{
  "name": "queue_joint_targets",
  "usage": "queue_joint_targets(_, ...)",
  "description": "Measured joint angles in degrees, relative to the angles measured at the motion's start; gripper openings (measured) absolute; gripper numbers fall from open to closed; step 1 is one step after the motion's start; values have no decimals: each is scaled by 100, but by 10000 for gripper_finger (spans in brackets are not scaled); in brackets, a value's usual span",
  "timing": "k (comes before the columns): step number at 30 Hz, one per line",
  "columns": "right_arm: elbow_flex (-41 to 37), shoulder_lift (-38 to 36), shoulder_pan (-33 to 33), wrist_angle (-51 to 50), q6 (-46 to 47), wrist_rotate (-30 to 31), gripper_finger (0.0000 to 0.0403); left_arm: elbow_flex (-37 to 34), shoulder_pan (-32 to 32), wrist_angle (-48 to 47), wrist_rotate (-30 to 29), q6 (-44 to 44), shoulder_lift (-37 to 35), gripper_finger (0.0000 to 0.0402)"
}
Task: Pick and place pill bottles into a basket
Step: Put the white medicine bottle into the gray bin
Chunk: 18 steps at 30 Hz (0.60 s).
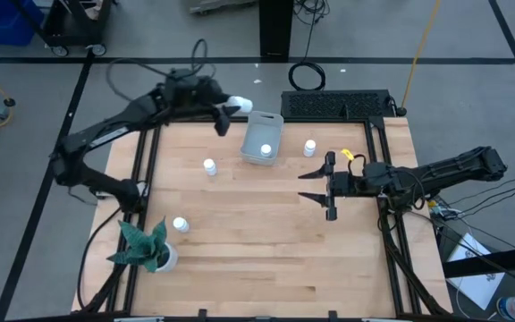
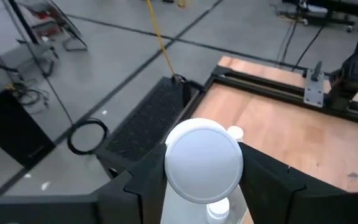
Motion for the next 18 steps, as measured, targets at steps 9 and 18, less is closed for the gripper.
queue_joint_targets(9,0,2,0,-151,17,0,196,2,358,479,429,-7,855,164)
queue_joint_targets(18,0,2,0,-175,20,0,196,10,646,918,806,9,1422,177)
